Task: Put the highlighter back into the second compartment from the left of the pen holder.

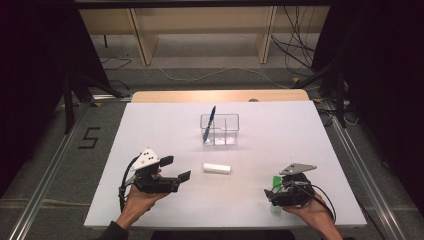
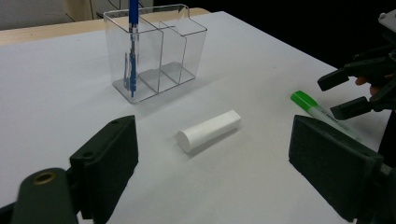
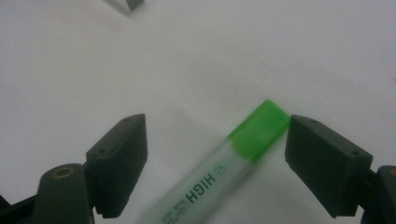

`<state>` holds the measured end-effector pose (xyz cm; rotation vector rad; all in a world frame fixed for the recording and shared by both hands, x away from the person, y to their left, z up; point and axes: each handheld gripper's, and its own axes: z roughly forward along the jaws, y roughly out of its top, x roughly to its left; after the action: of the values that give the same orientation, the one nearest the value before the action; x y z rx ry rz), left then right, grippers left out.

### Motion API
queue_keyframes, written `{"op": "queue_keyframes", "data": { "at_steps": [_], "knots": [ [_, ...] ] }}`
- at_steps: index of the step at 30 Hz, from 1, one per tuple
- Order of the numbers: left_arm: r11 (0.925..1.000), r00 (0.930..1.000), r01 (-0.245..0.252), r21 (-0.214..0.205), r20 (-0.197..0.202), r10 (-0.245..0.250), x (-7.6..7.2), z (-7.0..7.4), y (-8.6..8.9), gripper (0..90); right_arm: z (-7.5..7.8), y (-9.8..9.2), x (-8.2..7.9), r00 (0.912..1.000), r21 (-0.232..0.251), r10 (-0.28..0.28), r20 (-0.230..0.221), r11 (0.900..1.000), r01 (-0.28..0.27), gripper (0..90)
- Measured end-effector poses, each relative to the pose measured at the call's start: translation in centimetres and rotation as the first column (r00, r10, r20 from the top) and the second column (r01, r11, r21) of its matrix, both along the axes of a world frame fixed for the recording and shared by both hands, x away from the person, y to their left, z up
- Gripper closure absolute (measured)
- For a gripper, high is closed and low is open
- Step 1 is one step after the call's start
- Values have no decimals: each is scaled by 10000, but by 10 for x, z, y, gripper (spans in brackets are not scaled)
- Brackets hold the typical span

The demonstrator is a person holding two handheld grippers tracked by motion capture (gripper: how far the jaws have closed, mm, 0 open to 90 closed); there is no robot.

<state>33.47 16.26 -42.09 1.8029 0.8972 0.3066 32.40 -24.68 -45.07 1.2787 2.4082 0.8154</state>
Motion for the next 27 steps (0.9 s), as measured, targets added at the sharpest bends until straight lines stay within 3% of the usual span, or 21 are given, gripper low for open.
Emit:
{"op": "queue_keyframes", "data": {
  "at_steps": [11, 20, 27],
  "knots": [
    [9998, 9999, 163, 98, -5, -163, -1, -1, -3, 154, -2, 0, -1, 9983, -145, -294, -493, 9995, 288, 237],
    [9997, 9997, 234, 52, -45, -234, -2, -2, -4, 155, -8, 1, 1, 9960, -717, -411, -788, 9968, 355, 250],
    [9995, 9996, 293, 117, -45, -292, -1, -3, -4, 155, -12, -1, 4, 9917, -713, -446, -1206, 9968, 361, 295]
  ]
}}
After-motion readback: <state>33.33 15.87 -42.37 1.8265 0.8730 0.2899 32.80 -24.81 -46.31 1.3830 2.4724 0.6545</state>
